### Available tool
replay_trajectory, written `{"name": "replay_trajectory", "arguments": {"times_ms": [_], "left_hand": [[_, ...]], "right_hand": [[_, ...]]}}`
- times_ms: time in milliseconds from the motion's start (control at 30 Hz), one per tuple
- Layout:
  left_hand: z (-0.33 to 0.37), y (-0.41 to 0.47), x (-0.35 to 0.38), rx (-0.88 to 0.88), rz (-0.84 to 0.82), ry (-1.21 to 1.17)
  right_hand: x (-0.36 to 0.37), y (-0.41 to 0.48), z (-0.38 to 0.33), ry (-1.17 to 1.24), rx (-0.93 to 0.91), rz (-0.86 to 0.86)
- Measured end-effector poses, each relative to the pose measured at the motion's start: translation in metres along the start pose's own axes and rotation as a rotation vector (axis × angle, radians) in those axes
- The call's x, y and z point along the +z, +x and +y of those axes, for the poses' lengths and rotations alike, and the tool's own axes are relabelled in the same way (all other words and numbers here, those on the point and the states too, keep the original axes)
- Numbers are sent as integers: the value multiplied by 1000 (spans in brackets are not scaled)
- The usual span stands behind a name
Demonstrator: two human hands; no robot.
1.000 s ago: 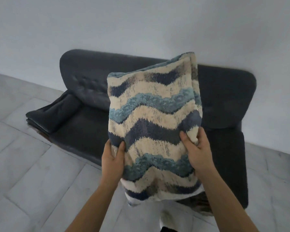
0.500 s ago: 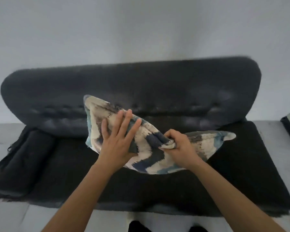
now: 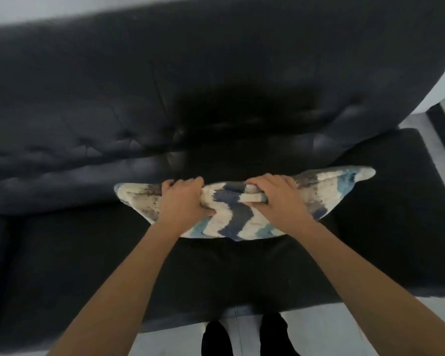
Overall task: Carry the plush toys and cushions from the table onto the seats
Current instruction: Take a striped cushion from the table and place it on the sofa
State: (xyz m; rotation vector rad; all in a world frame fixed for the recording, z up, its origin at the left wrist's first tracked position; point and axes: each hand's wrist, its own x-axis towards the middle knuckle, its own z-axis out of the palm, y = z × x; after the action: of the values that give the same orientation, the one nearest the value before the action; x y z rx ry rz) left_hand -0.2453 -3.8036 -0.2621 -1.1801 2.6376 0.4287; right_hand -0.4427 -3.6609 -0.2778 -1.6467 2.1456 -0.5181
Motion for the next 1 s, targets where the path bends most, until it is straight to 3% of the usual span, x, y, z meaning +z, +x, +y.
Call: {"name": "replay_trajectory", "arguments": {"times_ms": [133,233,300,500,700,833,933,1000], "left_hand": [[-24,71,71,4,95,-27],[-38,102,128,-36,117,9],[-44,111,165,-62,50,9],[-53,131,237,-67,156,125],[-70,154,256,-120,241,207],[-54,143,257,-169,310,147],[-51,115,270,-345,475,28],[-58,112,282,-386,501,47]], "right_hand": [[62,49,63,-178,144,84],[107,63,108,-121,388,-39],[137,61,131,-81,425,-107],[199,57,164,-168,366,-57],[217,82,192,-327,317,-16],[229,75,168,-299,342,149],[244,53,142,-330,184,313],[251,70,136,-438,29,334]]}}
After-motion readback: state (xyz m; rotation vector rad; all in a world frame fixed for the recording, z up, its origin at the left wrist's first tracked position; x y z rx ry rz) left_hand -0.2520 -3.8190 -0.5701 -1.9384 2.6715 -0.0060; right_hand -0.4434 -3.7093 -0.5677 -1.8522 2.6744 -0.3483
